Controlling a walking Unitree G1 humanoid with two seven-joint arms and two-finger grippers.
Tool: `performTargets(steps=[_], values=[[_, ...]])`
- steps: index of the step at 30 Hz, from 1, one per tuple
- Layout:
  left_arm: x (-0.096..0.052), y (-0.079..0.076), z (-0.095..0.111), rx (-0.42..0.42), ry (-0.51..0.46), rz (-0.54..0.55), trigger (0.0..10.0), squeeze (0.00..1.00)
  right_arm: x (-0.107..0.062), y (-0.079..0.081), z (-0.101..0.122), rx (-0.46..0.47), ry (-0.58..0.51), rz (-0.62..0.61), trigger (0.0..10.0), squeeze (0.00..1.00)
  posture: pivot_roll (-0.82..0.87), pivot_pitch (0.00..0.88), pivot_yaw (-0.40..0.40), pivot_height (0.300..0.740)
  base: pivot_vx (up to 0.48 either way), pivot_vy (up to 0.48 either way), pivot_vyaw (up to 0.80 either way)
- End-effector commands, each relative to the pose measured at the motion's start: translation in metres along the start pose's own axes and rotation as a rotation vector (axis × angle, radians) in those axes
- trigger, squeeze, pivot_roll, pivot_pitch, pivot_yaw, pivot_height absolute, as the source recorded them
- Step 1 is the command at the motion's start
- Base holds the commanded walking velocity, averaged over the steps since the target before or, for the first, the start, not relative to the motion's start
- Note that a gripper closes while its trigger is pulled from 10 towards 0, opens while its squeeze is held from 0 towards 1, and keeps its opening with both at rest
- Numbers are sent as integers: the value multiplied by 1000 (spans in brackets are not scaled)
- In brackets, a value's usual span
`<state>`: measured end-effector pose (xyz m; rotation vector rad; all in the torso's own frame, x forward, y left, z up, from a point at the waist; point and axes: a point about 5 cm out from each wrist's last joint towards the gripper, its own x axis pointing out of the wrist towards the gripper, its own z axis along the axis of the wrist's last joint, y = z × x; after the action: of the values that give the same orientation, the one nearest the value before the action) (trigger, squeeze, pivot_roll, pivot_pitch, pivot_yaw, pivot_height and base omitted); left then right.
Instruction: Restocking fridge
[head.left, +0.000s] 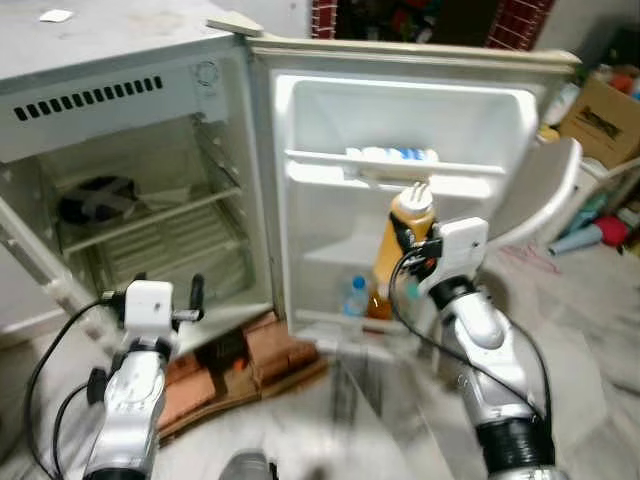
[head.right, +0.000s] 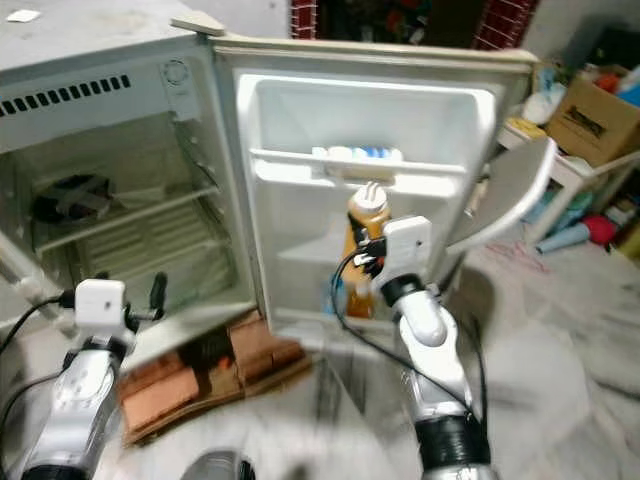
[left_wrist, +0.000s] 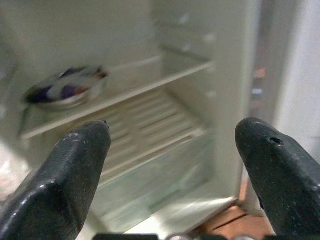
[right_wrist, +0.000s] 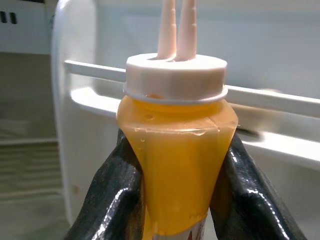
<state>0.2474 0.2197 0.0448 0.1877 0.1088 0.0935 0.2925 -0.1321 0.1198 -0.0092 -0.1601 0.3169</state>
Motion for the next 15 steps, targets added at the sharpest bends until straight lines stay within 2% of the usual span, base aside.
performTargets(steps=[1, 7, 15], values=[[1, 1, 2, 6, -4, -1, 10000, 0, 0, 0, 2, -3, -7, 13, 10000, 0, 75, 0, -23, 740, 0, 0, 0], [0, 1, 0, 9, 10, 8, 10000, 0, -2, 7, -2, 40, 24, 81, 10000, 0, 75, 0, -22, 740, 0, 0, 0], [-4, 3, -3, 8, 29, 7, 10000, 0, -12, 25, -14, 108, 104, 246, 10000, 0, 75, 0, -22, 730, 0, 0, 0]])
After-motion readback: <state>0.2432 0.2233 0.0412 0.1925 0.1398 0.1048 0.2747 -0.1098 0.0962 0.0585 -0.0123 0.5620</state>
